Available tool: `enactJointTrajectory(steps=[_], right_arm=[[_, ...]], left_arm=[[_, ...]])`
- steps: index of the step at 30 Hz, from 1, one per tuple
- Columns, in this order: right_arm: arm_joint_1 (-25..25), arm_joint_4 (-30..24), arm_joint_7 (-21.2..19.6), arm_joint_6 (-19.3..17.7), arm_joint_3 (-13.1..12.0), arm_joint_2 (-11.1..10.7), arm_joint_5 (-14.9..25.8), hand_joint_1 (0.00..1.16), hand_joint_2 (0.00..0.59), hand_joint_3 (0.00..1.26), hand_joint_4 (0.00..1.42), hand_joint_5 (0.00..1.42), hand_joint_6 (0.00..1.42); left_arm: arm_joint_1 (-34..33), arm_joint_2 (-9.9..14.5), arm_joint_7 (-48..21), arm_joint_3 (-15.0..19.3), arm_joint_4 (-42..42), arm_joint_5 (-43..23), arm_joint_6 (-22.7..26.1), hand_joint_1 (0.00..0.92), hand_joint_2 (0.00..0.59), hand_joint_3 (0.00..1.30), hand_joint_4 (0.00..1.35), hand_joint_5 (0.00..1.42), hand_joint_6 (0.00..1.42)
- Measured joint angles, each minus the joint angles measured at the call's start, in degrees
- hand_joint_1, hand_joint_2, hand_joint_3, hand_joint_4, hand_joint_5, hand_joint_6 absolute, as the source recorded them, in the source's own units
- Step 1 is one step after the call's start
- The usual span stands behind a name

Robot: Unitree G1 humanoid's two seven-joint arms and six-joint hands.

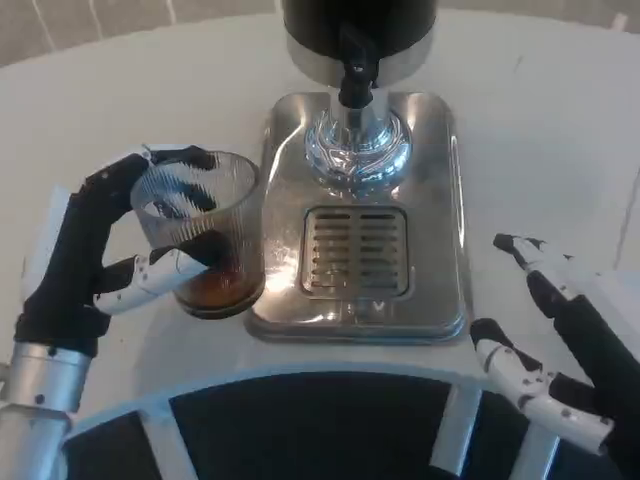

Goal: Grasp the cup under the faucet to collect the drink, then remove the cup.

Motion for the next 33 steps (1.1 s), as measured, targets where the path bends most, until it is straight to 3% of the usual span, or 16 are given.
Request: enactJointTrajectory(steps=[16, 33], right_arm=[[-0.3, 0.0, 0.0, -2.8, -0.9, 0.3, 0.4, 0.16, 0.489, 0.03, 0.00, 0.00, 0.00], [-0.4, 0.0, 1.3, -9.2, -1.5, 0.3, 2.6, 0.15, 0.487, 0.02, 0.00, 0.00, 0.00]], left_arm=[[9.3, 0.2, -7.2, 2.5, -11.7, -4.7, -0.1, 0.574, 0.031, 0.95, 1.10, 1.24, 0.44], [13.5, 1.1, -11.4, 3.4, -13.5, -5.9, -8.5, 0.577, 0.032, 0.94, 1.10, 1.24, 0.45]])
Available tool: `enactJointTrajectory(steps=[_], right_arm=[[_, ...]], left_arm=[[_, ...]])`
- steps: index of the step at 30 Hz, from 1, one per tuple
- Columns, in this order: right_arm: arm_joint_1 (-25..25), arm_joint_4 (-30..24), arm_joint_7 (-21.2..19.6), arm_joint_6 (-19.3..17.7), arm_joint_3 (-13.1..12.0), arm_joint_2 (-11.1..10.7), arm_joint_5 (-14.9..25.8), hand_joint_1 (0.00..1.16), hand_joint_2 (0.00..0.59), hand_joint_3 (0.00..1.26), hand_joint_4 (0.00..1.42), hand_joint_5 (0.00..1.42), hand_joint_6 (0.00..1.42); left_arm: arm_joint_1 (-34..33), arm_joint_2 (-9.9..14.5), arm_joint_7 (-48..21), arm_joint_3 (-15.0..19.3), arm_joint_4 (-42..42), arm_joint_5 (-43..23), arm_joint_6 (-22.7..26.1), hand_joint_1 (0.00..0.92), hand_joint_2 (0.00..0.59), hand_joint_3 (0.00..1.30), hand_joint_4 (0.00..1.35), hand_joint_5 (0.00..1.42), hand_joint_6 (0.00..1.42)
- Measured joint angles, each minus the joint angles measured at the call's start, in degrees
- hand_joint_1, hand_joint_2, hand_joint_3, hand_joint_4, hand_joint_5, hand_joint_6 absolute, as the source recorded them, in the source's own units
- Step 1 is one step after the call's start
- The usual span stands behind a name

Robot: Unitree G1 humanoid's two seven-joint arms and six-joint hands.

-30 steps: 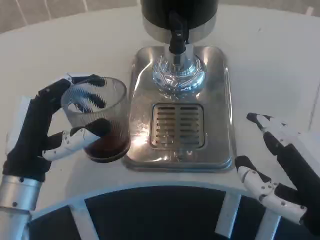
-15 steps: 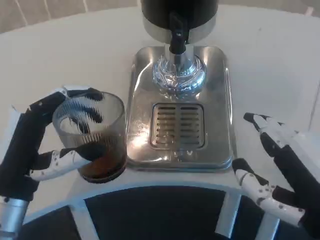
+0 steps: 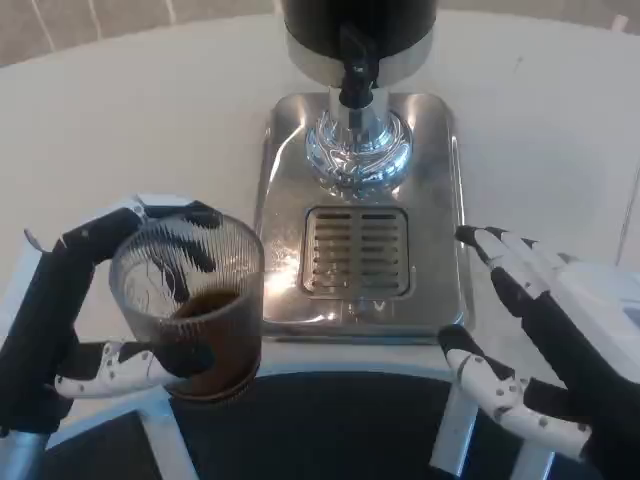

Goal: Grasp the cup under the faucet to collect the drink, then remove the cup.

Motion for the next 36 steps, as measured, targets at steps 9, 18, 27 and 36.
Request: enactJointTrajectory(steps=[9, 18, 27, 36], right_arm=[[0.0, 0.0, 0.8, -2.8, 1.1, 0.0, 0.0, 0.14, 0.494, 0.02, 0.00, 0.00, 0.00], [1.3, 0.0, 0.9, -7.1, 4.9, 0.0, -2.6, 0.14, 0.495, 0.02, 0.00, 0.00, 0.00], [3.8, 0.0, 0.9, -9.8, 9.5, -0.2, -6.7, 0.13, 0.497, 0.02, 0.00, 0.00, 0.00], [5.8, 0.0, 0.2, -10.9, 11.7, -0.4, -8.5, 0.15, 0.503, 0.02, 0.00, 0.00, 0.00]], left_arm=[[1.1, 0.0, -0.5, -0.1, -1.7, 0.1, -2.4, 0.580, 0.032, 0.94, 1.10, 1.24, 0.46], [2.7, 0.0, -1.3, -0.6, -2.4, 0.1, -3.2, 0.581, 0.032, 0.94, 1.09, 1.24, 0.46], [3.5, 0.0, -2.2, -0.7, -2.7, 0.1, -3.9, 0.581, 0.032, 0.94, 1.08, 1.24, 0.46], [4.1, 0.2, -2.6, -0.6, -2.7, 0.1, -4.2, 0.581, 0.032, 0.93, 1.08, 1.24, 0.46]])
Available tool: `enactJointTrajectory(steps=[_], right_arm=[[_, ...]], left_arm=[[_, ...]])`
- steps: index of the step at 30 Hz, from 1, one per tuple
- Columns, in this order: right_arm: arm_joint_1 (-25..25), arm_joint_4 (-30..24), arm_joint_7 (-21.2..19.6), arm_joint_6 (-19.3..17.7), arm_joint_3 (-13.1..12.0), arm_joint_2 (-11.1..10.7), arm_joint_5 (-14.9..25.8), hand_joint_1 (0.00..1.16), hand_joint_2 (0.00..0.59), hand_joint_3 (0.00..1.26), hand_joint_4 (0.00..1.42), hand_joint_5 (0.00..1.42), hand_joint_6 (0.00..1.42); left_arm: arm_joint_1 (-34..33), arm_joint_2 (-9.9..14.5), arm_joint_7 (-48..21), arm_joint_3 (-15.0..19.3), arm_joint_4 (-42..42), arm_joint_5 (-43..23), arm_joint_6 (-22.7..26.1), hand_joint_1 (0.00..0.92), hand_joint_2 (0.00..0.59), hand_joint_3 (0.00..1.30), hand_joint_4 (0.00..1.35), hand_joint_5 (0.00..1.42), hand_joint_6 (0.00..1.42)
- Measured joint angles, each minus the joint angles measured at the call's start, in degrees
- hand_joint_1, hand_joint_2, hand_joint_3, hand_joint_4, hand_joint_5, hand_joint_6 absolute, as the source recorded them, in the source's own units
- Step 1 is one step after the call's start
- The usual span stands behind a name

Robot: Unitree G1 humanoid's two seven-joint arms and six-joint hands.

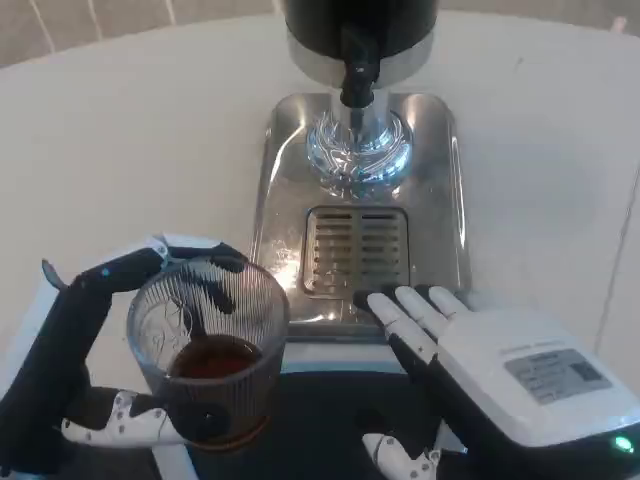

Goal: Grasp the cup under the faucet to collect the drink, then remove the cup.

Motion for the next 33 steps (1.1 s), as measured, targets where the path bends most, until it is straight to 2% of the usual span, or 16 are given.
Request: enactJointTrajectory(steps=[14, 33], right_arm=[[0.6, 0.0, -0.9, -0.3, 2.1, -0.1, -1.9, 0.16, 0.505, 0.01, 0.00, 0.00, 0.00], [2.2, 0.0, -2.6, -1.6, 2.2, -0.1, -1.9, 0.17, 0.505, 0.01, 0.00, 0.00, 0.00]], left_arm=[[0.7, 0.7, 0.0, 0.0, -0.5, -0.2, 0.0, 0.581, 0.032, 0.93, 1.08, 1.24, 0.46], [2.3, 0.9, 0.0, 0.0, -2.5, -1.8, 0.0, 0.580, 0.020, 0.93, 1.08, 1.24, 0.46]])
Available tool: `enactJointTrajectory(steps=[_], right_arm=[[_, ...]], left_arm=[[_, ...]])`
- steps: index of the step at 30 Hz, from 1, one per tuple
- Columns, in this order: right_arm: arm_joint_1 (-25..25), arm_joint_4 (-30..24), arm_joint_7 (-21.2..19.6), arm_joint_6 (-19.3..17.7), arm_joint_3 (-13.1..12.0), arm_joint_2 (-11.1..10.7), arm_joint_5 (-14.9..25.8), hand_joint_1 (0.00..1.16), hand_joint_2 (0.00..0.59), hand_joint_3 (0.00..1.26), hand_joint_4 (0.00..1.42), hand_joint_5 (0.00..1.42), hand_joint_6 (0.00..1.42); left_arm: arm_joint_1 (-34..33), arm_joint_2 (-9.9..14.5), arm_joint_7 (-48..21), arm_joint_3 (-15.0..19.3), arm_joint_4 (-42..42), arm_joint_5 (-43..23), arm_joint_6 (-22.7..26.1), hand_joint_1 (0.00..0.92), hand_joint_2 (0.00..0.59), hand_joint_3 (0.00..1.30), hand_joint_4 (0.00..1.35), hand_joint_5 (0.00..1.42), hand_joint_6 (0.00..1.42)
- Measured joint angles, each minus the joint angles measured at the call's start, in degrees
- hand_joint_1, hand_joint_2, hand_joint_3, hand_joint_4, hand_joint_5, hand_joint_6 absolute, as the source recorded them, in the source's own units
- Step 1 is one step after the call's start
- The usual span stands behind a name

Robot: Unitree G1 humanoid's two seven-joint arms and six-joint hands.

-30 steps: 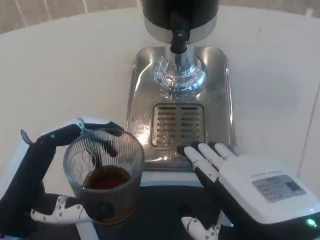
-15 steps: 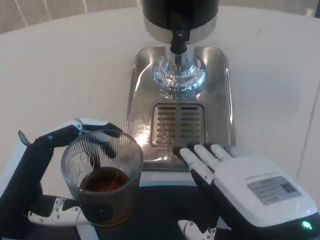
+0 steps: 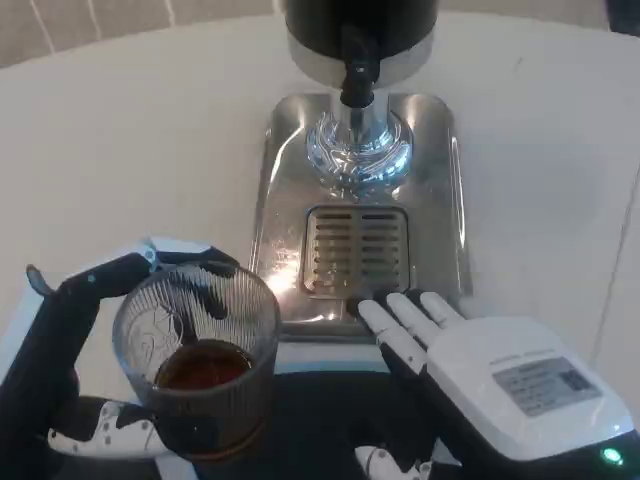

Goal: Grasp the cup under the faucet to collect the drink, then remove the cup.

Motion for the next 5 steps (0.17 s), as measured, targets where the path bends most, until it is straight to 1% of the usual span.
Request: enactJointTrajectory(steps=[5], right_arm=[[0.1, 0.0, 0.0, -0.5, -0.8, 0.0, 0.8, 0.17, 0.505, 0.01, 0.00, 0.00, 0.00]], left_arm=[[0.2, 0.0, 0.0, 0.0, -0.7, 0.0, 0.0, 0.581, 0.019, 0.93, 1.08, 1.24, 0.46]])
